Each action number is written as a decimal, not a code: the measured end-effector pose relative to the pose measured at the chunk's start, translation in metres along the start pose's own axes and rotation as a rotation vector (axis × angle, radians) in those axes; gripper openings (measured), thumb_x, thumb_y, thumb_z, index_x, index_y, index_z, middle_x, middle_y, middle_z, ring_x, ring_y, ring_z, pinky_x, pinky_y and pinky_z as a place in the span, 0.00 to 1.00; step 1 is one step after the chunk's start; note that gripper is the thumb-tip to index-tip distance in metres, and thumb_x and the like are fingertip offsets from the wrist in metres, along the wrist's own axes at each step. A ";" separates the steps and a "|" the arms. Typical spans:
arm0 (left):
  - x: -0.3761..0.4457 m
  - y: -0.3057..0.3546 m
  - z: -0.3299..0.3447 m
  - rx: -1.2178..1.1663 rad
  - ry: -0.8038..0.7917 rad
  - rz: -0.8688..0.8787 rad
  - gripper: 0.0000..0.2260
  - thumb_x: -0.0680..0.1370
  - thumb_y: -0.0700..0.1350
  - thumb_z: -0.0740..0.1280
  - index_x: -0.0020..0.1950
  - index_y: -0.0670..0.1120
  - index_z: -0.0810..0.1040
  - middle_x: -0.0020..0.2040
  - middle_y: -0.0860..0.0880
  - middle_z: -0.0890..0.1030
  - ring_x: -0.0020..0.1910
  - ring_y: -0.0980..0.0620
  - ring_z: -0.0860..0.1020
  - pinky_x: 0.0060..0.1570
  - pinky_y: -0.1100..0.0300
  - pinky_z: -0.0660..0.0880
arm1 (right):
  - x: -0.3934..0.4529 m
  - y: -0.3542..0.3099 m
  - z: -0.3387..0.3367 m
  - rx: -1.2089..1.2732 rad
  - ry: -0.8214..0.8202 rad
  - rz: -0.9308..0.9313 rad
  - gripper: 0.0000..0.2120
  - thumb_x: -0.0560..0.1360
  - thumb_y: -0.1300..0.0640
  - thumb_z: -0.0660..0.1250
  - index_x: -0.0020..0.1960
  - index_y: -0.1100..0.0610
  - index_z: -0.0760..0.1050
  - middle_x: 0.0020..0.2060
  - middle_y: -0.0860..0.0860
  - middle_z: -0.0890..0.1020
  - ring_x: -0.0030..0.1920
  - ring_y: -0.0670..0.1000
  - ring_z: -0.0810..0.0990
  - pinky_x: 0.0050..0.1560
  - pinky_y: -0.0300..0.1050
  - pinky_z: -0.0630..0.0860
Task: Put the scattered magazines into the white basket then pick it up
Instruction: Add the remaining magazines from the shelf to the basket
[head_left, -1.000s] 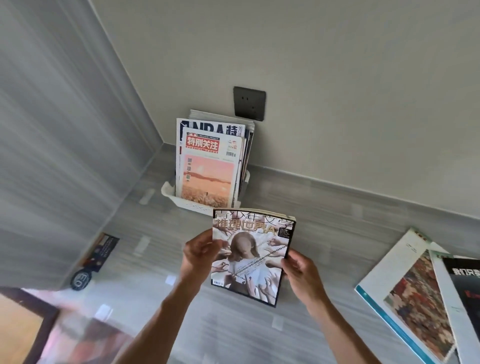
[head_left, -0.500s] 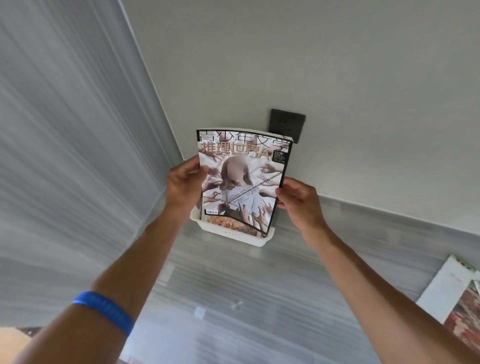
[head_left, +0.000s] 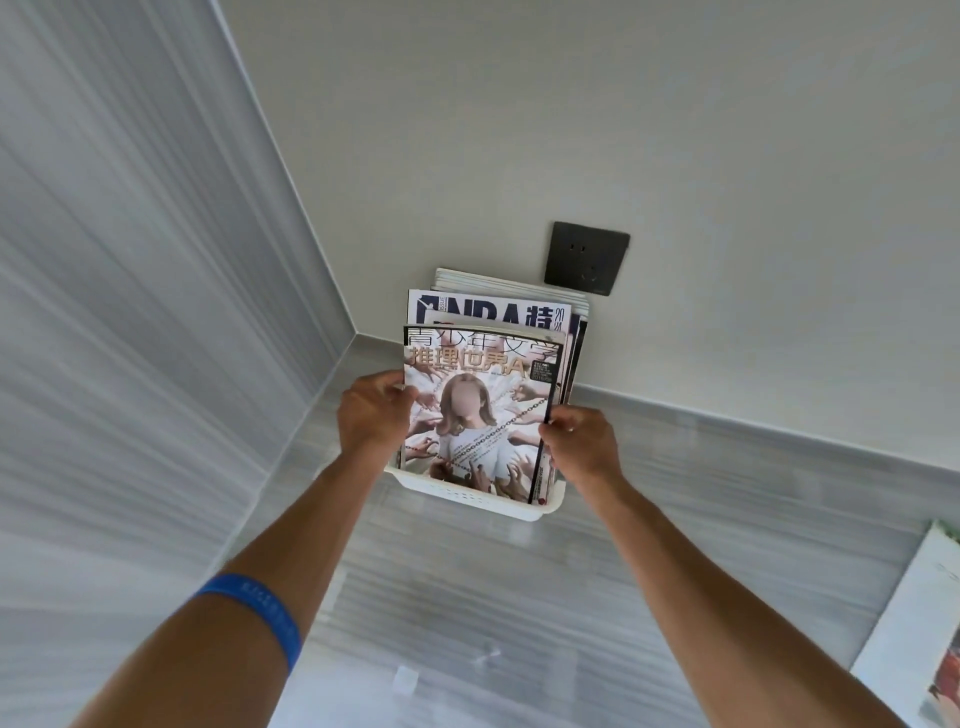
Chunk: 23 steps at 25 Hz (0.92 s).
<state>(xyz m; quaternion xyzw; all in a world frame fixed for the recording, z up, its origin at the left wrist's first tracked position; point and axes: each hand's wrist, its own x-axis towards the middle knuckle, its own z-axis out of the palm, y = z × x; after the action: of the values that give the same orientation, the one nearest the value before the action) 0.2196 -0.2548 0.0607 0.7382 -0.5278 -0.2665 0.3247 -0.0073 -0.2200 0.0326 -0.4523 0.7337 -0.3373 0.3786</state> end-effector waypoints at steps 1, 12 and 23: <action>0.001 -0.001 0.003 0.018 0.005 0.017 0.06 0.77 0.45 0.68 0.47 0.50 0.85 0.43 0.48 0.87 0.40 0.49 0.83 0.44 0.57 0.77 | 0.001 0.003 0.003 0.003 0.003 0.006 0.08 0.71 0.62 0.68 0.42 0.52 0.85 0.22 0.42 0.80 0.29 0.52 0.80 0.40 0.55 0.83; 0.058 0.003 0.037 -0.437 -0.256 -0.153 0.18 0.64 0.31 0.71 0.48 0.48 0.76 0.40 0.47 0.83 0.36 0.48 0.80 0.33 0.60 0.77 | 0.051 -0.003 -0.003 0.439 -0.188 0.040 0.29 0.62 0.72 0.77 0.58 0.53 0.73 0.43 0.48 0.87 0.43 0.46 0.86 0.38 0.38 0.80; 0.065 -0.005 0.032 -0.778 -0.251 -0.049 0.30 0.59 0.31 0.67 0.57 0.54 0.77 0.50 0.47 0.83 0.45 0.45 0.80 0.27 0.54 0.76 | 0.043 0.005 0.017 0.657 -0.204 -0.267 0.32 0.66 0.70 0.73 0.67 0.56 0.66 0.55 0.52 0.83 0.55 0.51 0.83 0.49 0.43 0.81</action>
<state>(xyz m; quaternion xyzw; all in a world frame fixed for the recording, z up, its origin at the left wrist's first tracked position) 0.2186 -0.3221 0.0333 0.5344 -0.4055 -0.5419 0.5062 -0.0072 -0.2607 0.0095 -0.4297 0.4791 -0.5544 0.5276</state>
